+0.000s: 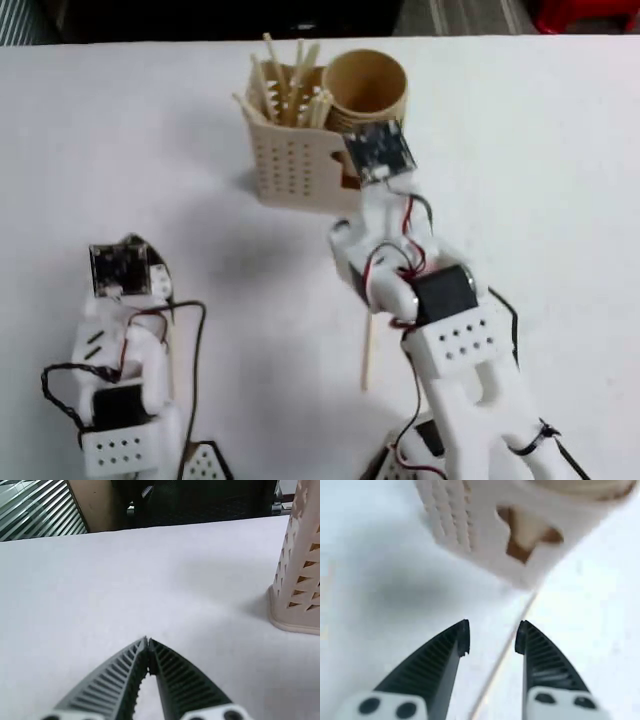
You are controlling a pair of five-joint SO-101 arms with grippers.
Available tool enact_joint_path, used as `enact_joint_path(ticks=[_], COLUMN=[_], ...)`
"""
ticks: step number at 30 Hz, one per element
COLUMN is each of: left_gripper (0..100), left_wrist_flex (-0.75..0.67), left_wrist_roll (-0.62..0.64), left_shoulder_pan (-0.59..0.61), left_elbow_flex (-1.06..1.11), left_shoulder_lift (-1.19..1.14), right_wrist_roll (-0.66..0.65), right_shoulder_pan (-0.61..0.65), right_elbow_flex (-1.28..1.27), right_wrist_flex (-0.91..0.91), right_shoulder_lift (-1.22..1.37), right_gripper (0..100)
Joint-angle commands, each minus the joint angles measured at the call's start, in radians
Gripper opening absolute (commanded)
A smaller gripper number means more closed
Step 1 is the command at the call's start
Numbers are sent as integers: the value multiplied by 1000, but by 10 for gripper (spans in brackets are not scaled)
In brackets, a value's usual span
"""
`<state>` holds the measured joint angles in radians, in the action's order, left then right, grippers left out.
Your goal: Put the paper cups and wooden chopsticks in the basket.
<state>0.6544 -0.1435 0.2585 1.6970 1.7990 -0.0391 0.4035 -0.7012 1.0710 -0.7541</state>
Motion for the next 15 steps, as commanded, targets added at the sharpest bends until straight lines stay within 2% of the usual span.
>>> enact_joint_path(ticks=[1,4,9,15], left_gripper=[24,24,24,24], left_wrist_flex=[-17,-17,-12,-5], left_wrist_roll=[-8,-8,-8,-8], left_shoulder_pan=[8,8,8,8], left_elbow_flex=[-5,-5,-5,-5], left_shoulder_lift=[15,15,15,16], right_wrist_roll=[-9,-9,-9,-2], right_shoulder_pan=[-45,-53,-53,-56], right_elbow_flex=[-86,-160,-299,-256], right_wrist_flex=[7,-12,-166,-205], right_shoulder_lift=[-25,-25,-7,231], right_gripper=[162,162,162,162])
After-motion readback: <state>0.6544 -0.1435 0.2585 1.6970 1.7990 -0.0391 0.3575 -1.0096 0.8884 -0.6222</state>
